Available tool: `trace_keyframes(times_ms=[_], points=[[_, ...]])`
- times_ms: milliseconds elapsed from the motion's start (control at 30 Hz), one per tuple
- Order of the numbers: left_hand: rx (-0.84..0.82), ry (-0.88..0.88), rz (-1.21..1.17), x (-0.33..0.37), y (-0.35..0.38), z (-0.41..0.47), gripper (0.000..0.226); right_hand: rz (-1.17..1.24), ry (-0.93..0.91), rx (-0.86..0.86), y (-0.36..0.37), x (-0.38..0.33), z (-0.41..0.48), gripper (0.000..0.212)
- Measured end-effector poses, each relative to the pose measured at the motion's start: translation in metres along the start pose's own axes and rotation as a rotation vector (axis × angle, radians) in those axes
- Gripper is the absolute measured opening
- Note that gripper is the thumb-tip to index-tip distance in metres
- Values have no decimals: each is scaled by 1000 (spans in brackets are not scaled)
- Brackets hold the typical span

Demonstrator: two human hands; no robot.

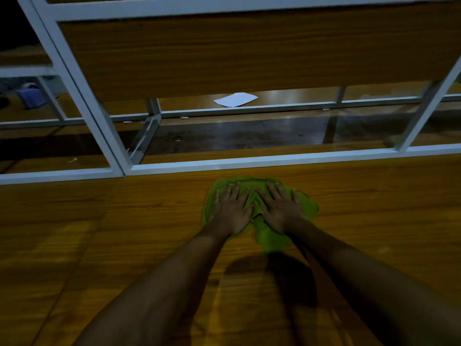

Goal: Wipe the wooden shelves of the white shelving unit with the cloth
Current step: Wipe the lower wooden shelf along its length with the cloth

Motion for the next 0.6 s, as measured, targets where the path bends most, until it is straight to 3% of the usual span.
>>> trace_keyframes(times_ms=[267, 600], points=[[29, -47, 23, -49, -5, 28, 59, -1, 0, -14, -2, -33, 51, 62], [37, -132, 5, -102, -4, -44, 60, 26, -96, 5, 12, -115, 17, 58]])
Point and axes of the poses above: each hand's wrist, its own z-axis towards the middle knuckle, its own y-axis out of the palm, x = y × z, the point moved 9 cm from there along z, towards the middle knuckle, and after that the axes turned 5 degrees about z, right-handed, at the moved point
